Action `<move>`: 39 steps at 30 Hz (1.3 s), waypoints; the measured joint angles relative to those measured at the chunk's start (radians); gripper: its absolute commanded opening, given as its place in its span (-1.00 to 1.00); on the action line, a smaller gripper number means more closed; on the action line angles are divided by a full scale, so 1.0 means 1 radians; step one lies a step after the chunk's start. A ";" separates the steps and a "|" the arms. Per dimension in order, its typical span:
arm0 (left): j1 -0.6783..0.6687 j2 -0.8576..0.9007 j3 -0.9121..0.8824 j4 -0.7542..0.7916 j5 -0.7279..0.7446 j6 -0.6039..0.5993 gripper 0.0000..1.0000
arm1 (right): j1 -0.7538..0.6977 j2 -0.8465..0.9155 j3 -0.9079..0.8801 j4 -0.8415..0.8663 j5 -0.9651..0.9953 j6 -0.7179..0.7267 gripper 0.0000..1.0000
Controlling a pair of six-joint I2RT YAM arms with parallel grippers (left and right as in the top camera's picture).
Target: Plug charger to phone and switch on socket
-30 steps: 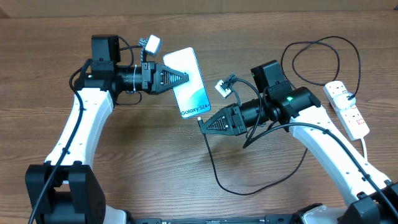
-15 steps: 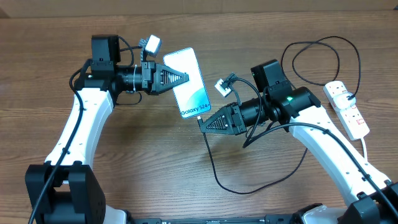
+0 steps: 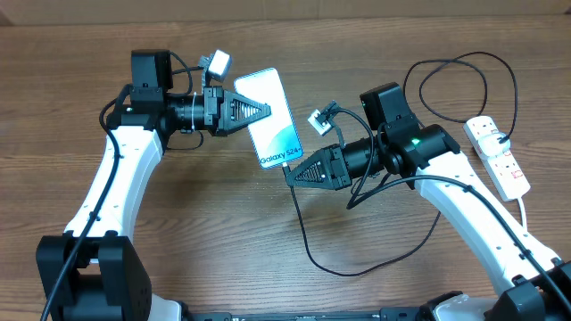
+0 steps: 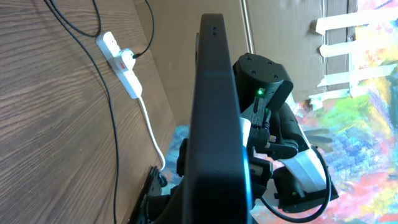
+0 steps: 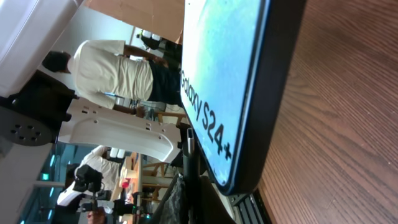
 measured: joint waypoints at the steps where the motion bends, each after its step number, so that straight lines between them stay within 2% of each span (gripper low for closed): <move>1: 0.000 0.000 0.000 0.000 -0.001 -0.001 -0.92 | 0.000 0.000 0.000 0.000 0.000 0.001 -0.92; 15: 0.000 0.000 0.000 0.000 -0.006 -0.001 -0.91 | 0.000 0.000 0.000 -0.047 0.006 0.031 -0.92; 39: 0.000 0.000 0.000 0.008 -0.006 -0.001 -0.92 | 0.000 0.002 0.000 0.005 0.013 0.031 -0.92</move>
